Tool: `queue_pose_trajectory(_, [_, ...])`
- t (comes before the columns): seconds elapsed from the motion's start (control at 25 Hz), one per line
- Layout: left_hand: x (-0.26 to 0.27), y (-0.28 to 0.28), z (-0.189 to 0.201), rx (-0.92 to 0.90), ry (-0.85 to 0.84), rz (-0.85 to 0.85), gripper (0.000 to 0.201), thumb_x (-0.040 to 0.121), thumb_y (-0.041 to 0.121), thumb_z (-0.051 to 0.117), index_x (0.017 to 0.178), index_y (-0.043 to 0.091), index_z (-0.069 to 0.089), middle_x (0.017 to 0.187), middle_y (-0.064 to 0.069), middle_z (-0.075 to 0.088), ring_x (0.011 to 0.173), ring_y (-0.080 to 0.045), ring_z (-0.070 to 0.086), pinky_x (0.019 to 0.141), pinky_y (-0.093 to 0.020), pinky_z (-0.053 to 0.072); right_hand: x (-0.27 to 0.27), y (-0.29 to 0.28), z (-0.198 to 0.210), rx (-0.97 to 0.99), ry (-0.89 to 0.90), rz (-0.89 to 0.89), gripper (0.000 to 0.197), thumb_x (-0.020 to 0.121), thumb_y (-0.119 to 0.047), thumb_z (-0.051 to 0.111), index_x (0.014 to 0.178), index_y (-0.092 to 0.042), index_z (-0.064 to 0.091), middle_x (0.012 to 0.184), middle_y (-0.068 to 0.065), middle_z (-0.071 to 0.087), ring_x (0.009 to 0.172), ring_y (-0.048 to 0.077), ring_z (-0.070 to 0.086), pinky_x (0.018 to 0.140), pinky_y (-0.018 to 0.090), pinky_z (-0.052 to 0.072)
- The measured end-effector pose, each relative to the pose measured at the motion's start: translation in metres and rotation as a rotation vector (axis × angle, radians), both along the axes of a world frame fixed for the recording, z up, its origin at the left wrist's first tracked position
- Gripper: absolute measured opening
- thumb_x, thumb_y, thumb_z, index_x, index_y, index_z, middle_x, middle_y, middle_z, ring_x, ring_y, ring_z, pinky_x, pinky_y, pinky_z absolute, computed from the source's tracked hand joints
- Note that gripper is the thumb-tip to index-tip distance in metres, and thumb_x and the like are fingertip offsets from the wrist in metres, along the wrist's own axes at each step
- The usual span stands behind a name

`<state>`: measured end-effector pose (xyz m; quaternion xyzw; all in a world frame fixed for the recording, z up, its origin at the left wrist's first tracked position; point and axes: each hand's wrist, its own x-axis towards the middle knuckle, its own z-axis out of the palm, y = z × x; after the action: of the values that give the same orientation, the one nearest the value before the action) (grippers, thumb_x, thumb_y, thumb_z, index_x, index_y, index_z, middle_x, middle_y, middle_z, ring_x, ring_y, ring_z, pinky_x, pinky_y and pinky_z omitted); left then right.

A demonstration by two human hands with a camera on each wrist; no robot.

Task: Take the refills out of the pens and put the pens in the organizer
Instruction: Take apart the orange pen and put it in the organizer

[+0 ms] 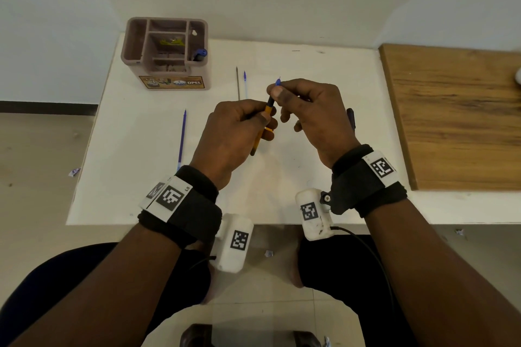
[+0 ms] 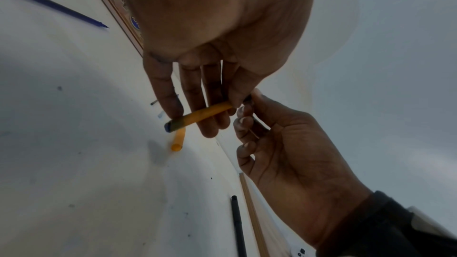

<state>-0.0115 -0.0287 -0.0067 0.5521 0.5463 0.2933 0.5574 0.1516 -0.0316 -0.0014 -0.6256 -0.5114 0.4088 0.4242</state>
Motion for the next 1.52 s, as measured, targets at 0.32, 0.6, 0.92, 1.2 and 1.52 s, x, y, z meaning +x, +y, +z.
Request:
queue_pose_trajectory(0.32, [-0.001,0.000,-0.001,0.135,0.138,0.030,0.024,0.094,0.029,0.070,0.114,0.017,0.077,0.096,0.003,0.077,0.076,-0.009,0.077,0.081,-0.014,0.051,-0.008,0.006,-0.012,0.041,-0.090,-0.103,0.020,0.095,-0.027,0.075,0.083,-0.011,0.071,0.072,-0.001,0.064,0.068,0.011,0.058,0.073,0.028,0.054])
queue_pose_trajectory(0.6, [-0.003,0.002,0.000,0.100,0.164,0.066,0.019,0.095,0.029,0.069,0.111,0.020,0.074,0.097,0.003,0.077,0.078,-0.007,0.077,0.071,-0.012,0.054,-0.012,0.006,-0.005,-0.066,-0.019,-0.134,0.040,0.100,-0.047,0.062,0.097,-0.008,0.074,0.075,-0.002,0.067,0.064,0.010,0.063,0.067,0.025,0.048])
queue_pose_trajectory(0.92, [-0.022,0.005,-0.010,0.004,0.167,0.088,0.023,0.099,0.022,0.063,0.119,0.016,0.071,0.103,0.000,0.076,0.084,-0.011,0.076,0.091,-0.032,0.057,-0.014,0.020,-0.033,-0.188,-0.434,-0.029,0.026,0.100,-0.039,0.061,0.110,-0.018,0.071,0.104,-0.002,0.072,0.094,0.018,0.069,0.085,0.035,0.055])
queue_pose_trajectory(1.2, [-0.035,0.009,-0.007,-0.015,0.162,0.099,0.021,0.098,0.023,0.065,0.116,0.017,0.073,0.098,0.001,0.076,0.082,-0.010,0.076,0.076,-0.023,0.055,-0.031,0.023,-0.047,-0.252,-0.762,0.086,0.040,0.098,-0.030,0.067,0.134,-0.016,0.060,0.122,0.009,0.066,0.116,0.027,0.060,0.092,0.033,0.045])
queue_pose_trajectory(1.52, [-0.030,0.001,-0.004,-0.051,0.156,0.030,0.022,0.098,0.022,0.065,0.117,0.016,0.073,0.101,0.000,0.077,0.085,-0.013,0.076,0.075,-0.026,0.055,-0.018,0.022,-0.011,0.024,0.208,-0.306,0.029,0.095,-0.008,0.061,0.123,-0.015,0.069,0.099,0.017,0.075,0.086,0.024,0.078,0.091,0.037,0.063])
